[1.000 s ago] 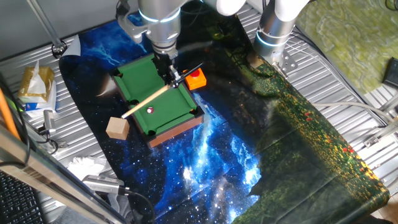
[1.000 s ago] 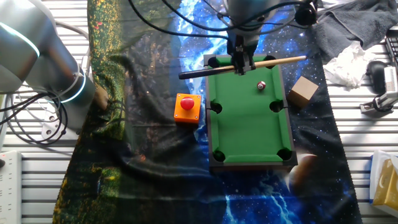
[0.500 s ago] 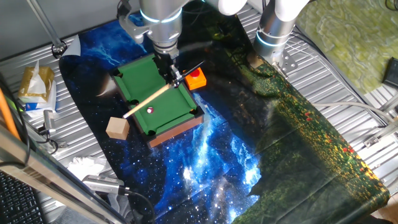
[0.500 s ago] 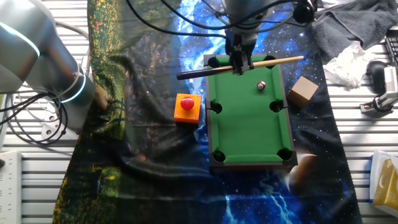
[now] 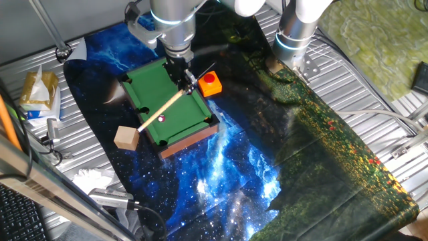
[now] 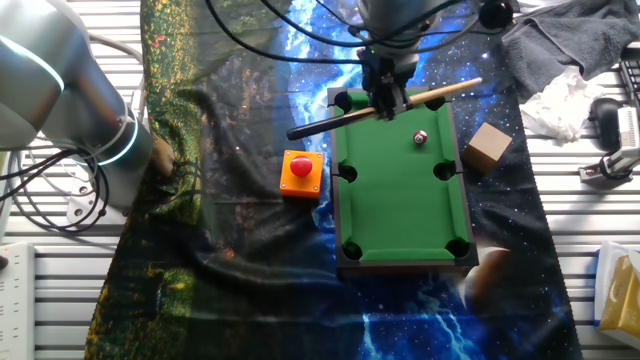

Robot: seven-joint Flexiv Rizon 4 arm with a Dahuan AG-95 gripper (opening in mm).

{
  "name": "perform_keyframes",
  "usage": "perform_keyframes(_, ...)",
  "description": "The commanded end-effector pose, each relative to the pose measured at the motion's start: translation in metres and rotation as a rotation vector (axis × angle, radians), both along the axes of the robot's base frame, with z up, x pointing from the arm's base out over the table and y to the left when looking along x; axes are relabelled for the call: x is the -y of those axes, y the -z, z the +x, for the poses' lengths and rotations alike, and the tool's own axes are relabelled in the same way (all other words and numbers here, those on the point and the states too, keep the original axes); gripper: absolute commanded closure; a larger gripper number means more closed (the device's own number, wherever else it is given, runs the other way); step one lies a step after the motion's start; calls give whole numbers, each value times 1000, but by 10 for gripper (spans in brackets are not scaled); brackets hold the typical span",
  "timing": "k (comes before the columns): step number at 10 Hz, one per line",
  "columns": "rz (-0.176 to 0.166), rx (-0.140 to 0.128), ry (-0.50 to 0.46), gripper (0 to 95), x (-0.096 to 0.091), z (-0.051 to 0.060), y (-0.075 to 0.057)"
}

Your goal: Hit the pool ball

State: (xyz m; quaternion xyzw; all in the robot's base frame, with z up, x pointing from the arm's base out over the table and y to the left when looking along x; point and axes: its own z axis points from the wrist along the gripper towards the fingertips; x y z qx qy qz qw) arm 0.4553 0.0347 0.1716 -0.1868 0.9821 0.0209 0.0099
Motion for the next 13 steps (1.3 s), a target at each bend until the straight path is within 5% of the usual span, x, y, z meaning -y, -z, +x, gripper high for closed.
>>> perform_keyframes(1, 0, 1, -60, 950, 0, 1, 1)
perform_keyframes(7, 6, 15, -96, 950, -5, 0, -1)
perform_keyframes(11, -8, 20, 1, 950, -44, -3, 23)
perform_keyframes(13, -4, 37, -6, 950, -47, -4, 33)
